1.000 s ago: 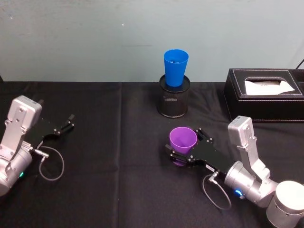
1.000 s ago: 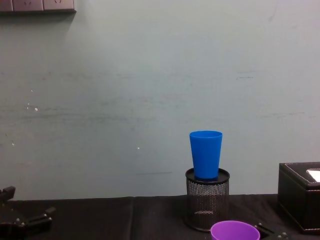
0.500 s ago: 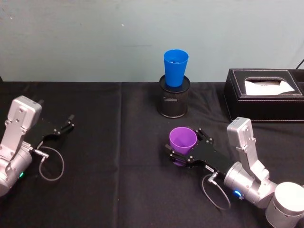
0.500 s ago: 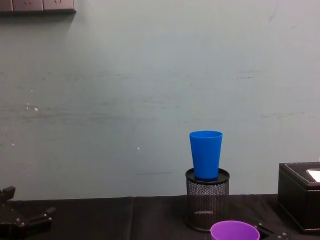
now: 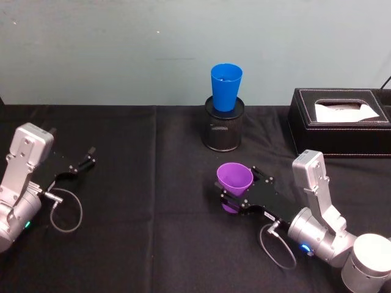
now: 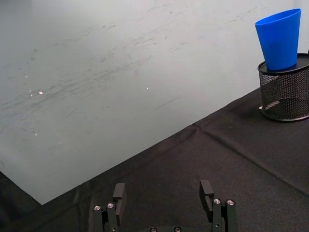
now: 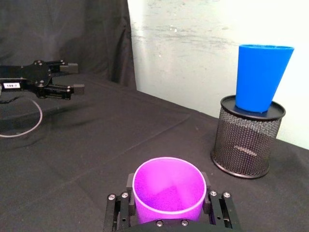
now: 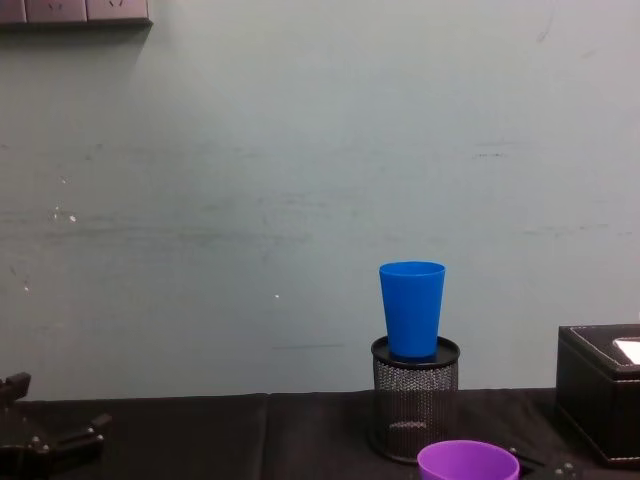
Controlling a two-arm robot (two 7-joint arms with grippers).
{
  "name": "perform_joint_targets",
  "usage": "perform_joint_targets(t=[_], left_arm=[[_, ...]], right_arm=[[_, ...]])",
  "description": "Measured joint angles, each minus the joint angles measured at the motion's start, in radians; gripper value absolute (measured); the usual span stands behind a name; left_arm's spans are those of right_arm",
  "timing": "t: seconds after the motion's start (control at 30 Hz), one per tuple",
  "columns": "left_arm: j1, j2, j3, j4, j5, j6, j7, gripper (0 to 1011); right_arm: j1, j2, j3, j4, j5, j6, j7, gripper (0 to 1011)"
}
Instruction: Pick up one cup with a gripper and tap it against the other cup.
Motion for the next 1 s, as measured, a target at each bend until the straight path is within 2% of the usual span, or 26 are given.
perform_joint_targets(t=[0.23,0.37,0.63,1.0], left_arm=[[0.0,0.0,0.0,0.0,0.0,0.0,0.0,1000],[0.0,0.0,0.0,0.0,0.0,0.0,0.0,1000],[0.0,0.0,0.0,0.0,0.0,0.0,0.0,1000],[0.0,0.0,0.0,0.0,0.0,0.0,0.0,1000]], right_arm=[[-0.019,0.005,0.029,-0.065,-0.013,0.043,-0.02,734],[-0.023,0.008,0.051,-0.115,0.011,0.098,-0.011,734],[-0.022,0.017,0.093,-0.214,0.072,0.167,0.002,734],[-0.005,0.029,0.097,-0.256,0.12,0.208,0.013,734]])
